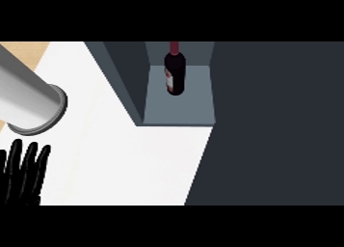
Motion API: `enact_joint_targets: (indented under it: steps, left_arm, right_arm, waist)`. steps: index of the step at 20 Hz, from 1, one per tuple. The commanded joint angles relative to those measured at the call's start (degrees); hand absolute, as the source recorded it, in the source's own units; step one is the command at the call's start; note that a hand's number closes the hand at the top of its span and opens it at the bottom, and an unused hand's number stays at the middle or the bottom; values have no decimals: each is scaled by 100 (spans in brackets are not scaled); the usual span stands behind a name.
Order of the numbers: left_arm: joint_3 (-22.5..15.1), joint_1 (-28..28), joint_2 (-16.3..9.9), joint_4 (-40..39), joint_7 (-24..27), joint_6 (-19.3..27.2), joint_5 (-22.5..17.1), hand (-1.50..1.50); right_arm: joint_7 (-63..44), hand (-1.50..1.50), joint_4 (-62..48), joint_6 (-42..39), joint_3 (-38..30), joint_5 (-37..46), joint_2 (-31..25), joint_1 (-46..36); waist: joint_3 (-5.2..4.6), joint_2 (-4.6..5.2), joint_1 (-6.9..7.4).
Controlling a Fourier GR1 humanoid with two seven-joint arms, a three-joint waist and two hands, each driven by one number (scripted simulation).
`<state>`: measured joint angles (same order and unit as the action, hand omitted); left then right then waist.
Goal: Pick up the wine, place it into the cabinet and close the cabinet
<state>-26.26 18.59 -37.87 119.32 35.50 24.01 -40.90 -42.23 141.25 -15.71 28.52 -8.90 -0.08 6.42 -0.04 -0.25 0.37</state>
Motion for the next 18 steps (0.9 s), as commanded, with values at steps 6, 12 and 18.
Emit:
enact_joint_targets:
  steps: [6,12,18]
  left_arm:
    - [1232,263,-469,-26,-307,-755,-743,-150]
    - [1717,590,-649,-125,-289,-1180,-920,-150]
    - [1921,514,-753,-356,-434,-1671,-1071,-150]
  right_arm:
    - [-256,150,456,987,2081,890,8,-299]
    - [-19,150,282,1768,2848,1514,-1,-376]
    - [11,150,-158,2461,2845,1619,-7,-1214]
  waist:
    - [-8,-15,-39]
    - [-12,-49,-43]
    - [-17,-22,0]
